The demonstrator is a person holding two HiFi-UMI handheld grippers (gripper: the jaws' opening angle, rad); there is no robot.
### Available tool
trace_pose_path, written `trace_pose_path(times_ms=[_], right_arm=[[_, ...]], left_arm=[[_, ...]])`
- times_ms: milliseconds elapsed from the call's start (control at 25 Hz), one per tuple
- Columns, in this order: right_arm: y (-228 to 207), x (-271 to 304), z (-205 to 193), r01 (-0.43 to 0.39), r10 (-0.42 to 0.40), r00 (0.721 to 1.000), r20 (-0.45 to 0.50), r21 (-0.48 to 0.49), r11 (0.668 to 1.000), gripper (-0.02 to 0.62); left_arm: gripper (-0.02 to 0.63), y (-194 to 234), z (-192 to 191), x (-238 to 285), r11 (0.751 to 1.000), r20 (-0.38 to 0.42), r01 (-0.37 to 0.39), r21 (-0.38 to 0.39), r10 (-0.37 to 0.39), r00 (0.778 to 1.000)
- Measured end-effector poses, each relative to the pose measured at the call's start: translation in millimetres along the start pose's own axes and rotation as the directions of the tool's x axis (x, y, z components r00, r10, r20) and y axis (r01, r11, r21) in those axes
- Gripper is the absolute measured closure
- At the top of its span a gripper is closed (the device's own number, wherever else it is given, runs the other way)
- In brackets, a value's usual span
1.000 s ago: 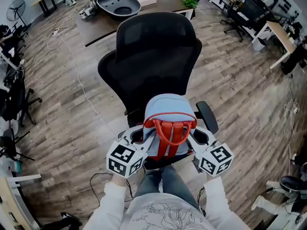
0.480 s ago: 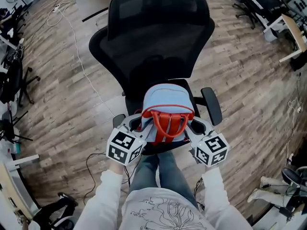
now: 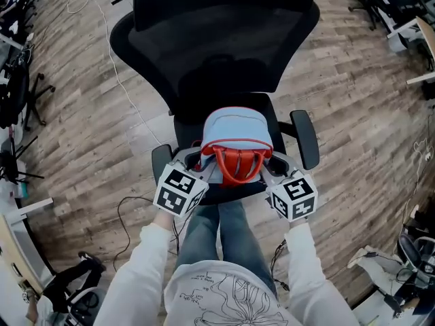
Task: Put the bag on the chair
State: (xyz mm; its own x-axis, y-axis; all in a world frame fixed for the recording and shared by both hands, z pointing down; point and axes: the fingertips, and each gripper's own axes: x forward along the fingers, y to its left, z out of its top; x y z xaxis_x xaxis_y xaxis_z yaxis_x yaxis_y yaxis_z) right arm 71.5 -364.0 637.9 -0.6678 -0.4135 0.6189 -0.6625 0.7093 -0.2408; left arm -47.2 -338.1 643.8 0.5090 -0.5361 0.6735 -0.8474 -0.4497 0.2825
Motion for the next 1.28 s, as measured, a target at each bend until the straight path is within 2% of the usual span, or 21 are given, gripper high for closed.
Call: trace_pose_path(times_ms=[320,640,880,1080,1280], right_arm=[[-23,34,-32,-0.011,0.007,0.997,-0.076,-0.043,0.999,0.506],[-38,64,-61,-0.023,0.009,0.989,-0.148,-0.09,0.996,0.506],[-50,88,-74,-0.049,0.011,0.977,-0.213,-0.171,0.984,0.503],[-52,108,-78,-0.051,0.005,0.974,-0.226,-0.199,0.979,0.502],[-59,116,-102,-0.044,-0.009,0.969,-0.247,-0.208,0.977,0.5]], left_arm=[[0.52,16,-25,40,1.0,-0.07,-0.023,0.014,0.024,0.997],[0.52,29,-52,70,0.997,-0.142,-0.031,0.066,0.041,0.989],[0.52,41,-61,89,0.994,-0.18,-0.047,0.098,0.064,0.981],[0.517,55,-73,103,0.99,-0.21,-0.065,0.124,0.091,0.973],[0.516,55,-89,118,0.982,-0.24,-0.072,0.174,0.113,0.964]])
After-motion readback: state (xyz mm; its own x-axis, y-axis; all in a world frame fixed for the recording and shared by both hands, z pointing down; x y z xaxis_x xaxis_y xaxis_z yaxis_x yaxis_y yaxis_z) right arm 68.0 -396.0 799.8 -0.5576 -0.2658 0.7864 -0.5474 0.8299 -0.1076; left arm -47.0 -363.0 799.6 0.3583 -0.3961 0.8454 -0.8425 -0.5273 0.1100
